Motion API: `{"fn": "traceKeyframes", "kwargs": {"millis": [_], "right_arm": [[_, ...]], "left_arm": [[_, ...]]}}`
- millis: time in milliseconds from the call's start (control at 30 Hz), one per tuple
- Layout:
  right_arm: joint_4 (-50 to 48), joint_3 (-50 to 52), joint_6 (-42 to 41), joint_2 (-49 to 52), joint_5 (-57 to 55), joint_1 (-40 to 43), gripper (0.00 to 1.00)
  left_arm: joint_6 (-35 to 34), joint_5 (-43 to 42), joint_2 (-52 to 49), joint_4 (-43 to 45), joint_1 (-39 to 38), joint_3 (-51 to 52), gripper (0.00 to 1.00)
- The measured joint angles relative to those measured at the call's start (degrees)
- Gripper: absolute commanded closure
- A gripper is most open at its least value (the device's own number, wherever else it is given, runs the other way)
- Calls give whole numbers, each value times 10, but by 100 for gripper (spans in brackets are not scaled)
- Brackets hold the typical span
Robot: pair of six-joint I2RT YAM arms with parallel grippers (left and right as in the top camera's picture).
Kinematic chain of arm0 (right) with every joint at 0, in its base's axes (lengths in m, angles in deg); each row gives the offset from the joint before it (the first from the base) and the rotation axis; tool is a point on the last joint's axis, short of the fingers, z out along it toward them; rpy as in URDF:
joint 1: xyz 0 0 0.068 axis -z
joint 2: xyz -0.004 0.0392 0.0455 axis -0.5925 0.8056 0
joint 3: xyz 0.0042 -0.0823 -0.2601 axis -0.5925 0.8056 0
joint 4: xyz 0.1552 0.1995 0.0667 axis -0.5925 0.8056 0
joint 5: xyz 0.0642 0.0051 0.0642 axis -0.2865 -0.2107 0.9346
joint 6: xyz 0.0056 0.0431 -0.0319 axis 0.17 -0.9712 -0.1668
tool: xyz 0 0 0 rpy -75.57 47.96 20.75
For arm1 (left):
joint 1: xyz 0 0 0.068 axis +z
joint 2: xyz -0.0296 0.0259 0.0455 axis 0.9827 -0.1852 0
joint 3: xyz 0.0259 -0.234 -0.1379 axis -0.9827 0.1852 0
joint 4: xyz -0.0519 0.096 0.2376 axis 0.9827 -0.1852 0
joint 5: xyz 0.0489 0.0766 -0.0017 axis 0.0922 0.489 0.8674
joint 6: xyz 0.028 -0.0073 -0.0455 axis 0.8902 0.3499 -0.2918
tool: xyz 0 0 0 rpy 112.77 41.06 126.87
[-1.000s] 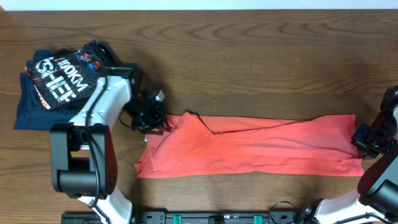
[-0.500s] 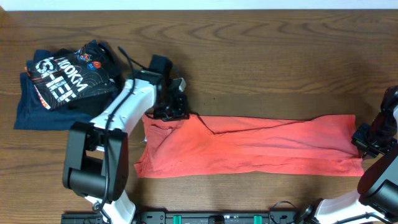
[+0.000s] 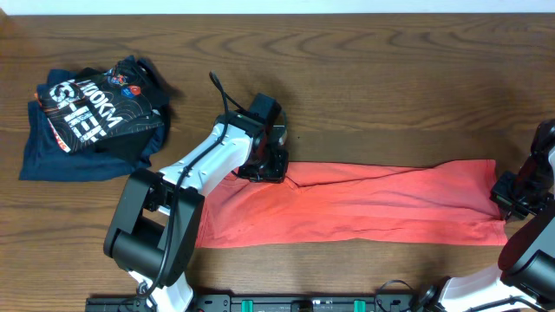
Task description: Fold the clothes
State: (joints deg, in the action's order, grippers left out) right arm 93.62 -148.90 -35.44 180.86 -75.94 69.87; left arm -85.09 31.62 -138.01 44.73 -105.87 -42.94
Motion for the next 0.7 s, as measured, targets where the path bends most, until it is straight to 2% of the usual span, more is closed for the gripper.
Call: {"fn": "traceKeyframes", "kwargs": {"millis": [167, 300, 467, 533, 700], "right_arm": [[9, 0, -13, 0, -17, 0, 99], [-6, 0, -26, 0, -24, 0, 92], [-15, 0, -31, 0, -29, 0, 91], [-16, 0, -32, 0, -29, 0, 84], [-16, 0, -35, 0, -25, 2, 76]], "left_arm": [[0, 2, 0, -17, 1, 0, 71], [0, 2, 0, -31, 1, 0, 71], [0, 2, 0, -65, 1, 0, 72], [0, 2, 0, -84, 1, 0, 72], [0, 2, 0, -99, 1, 1, 71]]}}
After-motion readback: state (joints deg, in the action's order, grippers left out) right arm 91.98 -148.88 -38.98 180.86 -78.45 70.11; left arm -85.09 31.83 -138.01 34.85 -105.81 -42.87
